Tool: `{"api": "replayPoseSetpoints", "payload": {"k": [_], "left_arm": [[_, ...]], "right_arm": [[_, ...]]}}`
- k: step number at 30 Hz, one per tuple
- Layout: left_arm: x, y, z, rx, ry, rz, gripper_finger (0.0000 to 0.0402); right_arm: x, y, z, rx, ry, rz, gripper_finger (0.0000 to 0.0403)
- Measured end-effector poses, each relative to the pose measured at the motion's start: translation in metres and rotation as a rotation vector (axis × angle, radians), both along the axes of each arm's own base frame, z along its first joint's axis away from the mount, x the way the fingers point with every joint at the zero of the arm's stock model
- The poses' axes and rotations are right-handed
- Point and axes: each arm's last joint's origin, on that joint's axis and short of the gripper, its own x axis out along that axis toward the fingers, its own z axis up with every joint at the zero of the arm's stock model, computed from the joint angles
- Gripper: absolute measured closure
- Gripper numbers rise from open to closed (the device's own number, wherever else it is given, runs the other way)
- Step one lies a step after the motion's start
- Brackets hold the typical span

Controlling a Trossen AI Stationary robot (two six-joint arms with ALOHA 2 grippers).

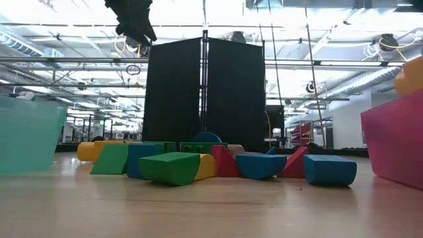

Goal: Sort blocks by size
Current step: Put the 2-stud green game piece into the pink bin

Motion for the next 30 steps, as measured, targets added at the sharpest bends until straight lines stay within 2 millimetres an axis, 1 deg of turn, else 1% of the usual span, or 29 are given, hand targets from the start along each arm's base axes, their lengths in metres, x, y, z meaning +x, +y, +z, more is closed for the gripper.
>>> {"api": "replayPoseSetpoints", "payload": {"k": [3, 8, 11, 14, 16, 19, 25, 27, 30], "left_arm": [[0.0, 0.0, 0.0, -0.006, -0.004, 0.006, 0.0146], [0.001, 0.001, -0.001, -0.024, -0.016, 0.026, 0.0146], [0.004, 0.004, -0.002, -0.032, -0.026, 0.038, 0.0146], [0.007, 0.006, -0.004, -0.044, -0.032, 0.049, 0.0146], [0.009, 0.008, -0.006, -0.05, -0.03, 0.052, 0.0146], [0.014, 0.013, -0.01, -0.059, -0.019, 0.053, 0.0146], [0.025, 0.022, -0.021, -0.087, 0.019, 0.053, 0.0146], [0.027, 0.024, -0.024, -0.094, 0.028, 0.054, 0.0146], [0.028, 0.025, -0.025, -0.096, 0.036, 0.051, 0.0146]], "right_arm": [[-0.014, 0.02, -0.001, 0.036, 0.0, -0.022, 0.0267], [-0.034, 0.044, -0.009, 0.023, 0.056, -0.055, 0.0267], [-0.035, 0.06, -0.017, 0.029, 0.061, -0.026, 0.0267], [-0.034, 0.07, -0.026, 0.002, 0.074, -0.009, 0.0267], [-0.034, 0.074, -0.032, -0.025, 0.087, -0.004, 0.0267], [-0.033, 0.074, -0.039, -0.068, 0.105, -0.002, 0.0267], [-0.029, 0.076, -0.064, 0.004, 0.072, -0.006, 0.0267], [-0.028, 0.075, -0.069, 0.008, 0.071, -0.016, 0.0267], [-0.028, 0.073, -0.069, 0.002, 0.074, -0.015, 0.0267]]}}
